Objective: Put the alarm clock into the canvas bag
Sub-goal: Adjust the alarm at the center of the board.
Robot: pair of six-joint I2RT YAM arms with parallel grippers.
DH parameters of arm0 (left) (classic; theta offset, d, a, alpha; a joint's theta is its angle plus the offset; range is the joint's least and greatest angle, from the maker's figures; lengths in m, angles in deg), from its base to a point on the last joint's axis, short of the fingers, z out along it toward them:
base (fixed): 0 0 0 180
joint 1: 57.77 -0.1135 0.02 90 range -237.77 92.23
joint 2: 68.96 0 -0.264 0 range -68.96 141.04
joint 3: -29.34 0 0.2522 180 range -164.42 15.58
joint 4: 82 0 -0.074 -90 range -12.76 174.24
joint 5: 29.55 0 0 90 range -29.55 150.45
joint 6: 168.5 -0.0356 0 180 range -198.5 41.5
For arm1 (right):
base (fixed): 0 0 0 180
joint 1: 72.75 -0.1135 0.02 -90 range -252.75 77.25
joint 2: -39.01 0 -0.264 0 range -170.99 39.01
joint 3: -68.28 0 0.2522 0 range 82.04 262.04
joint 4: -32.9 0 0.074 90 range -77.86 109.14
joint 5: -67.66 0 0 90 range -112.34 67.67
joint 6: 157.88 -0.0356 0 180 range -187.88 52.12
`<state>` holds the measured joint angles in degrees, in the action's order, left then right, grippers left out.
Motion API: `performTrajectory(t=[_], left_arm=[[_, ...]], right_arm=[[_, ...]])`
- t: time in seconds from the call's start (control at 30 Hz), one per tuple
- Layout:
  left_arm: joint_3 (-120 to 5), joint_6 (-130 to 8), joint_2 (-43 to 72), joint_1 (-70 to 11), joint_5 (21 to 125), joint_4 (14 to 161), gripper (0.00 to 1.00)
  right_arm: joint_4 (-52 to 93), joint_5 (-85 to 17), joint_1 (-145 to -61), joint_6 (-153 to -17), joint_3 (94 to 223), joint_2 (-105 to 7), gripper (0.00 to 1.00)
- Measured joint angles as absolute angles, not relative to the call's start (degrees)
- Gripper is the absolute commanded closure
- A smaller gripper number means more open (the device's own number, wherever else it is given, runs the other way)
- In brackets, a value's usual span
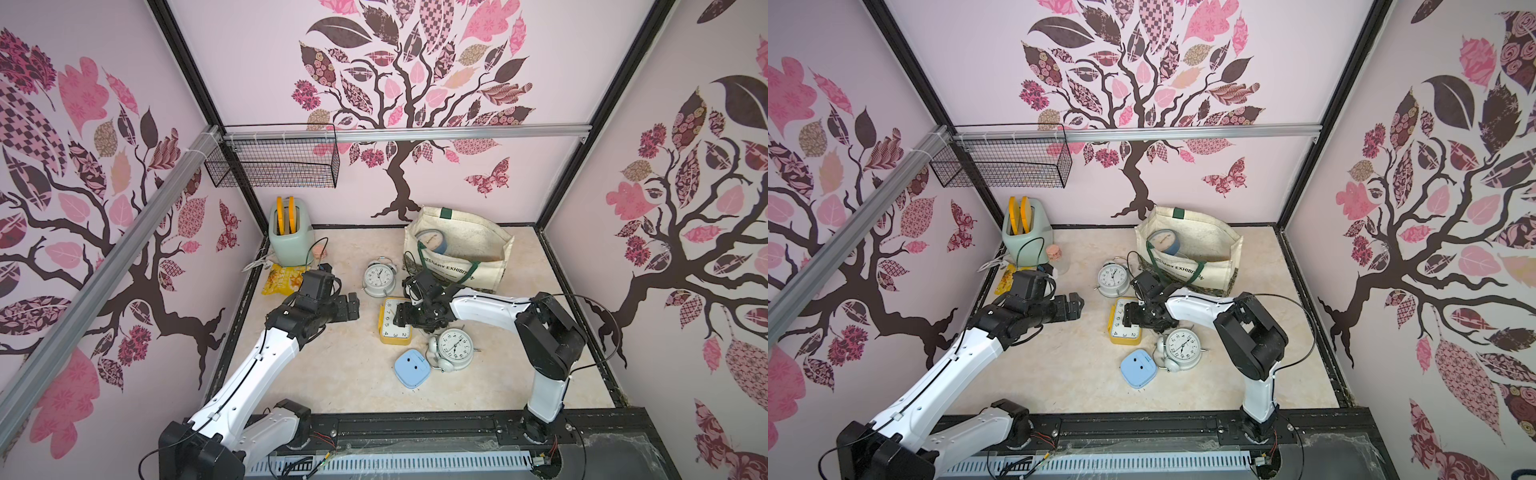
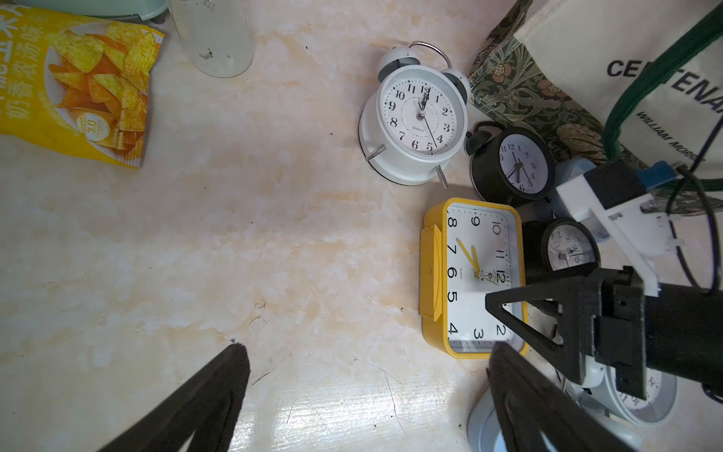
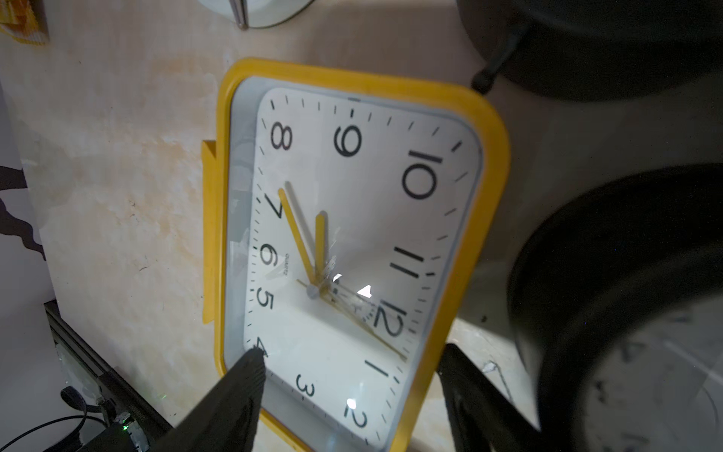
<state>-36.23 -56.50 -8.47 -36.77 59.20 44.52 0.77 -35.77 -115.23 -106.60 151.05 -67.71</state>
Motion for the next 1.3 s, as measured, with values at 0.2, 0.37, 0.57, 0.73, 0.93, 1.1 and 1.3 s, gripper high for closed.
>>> performTrajectory(t=[0.2, 0.37, 0.57, 0.73, 0.93, 1.1, 1.3], left_arm=[[-35.12, -56.21, -9.61, -36.77, 58.85, 44.23, 0.02], [-34.94, -54.53, -9.74, -36.77, 57.36, 43.73, 0.02], [-34.94, -51.3, -10.38, -36.8, 54.5, 42.48, 0.02], [-34.92, -52.28, -10.31, -36.8, 55.33, 42.14, 0.02], [-34.09, -54.62, -10.51, -36.8, 60.9, 40.95, 0.02], [-32.36, -55.47, -8.69, -34.02, 65.03, 39.51, 0.02], [-31.75, -60.15, -3.23, -25.02, 66.13, 41.33, 0.02]], right_arm=[[-0.89, -33.43, -115.12, -105.2, 157.35, -71.34, 0.23], [-1.18, -34.26, -114.99, -101.57, 165.09, -76.1, 0.24], [0.38, -40.09, -115.12, -98.64, 169.96, -80.78, 0.25], [3.22, -46.76, -115.34, -97.49, 170.03, -80.98, 0.24], [3.17, -51.5, -115.36, -95.1, 174.66, -80.93, 0.23], [3.02, -49.91, -112.93, -96.2, 173.89, -78.36, 0.16], [3.24, -46.34, -106.27, -98.75, 162.27, -64.45, 0.03]])
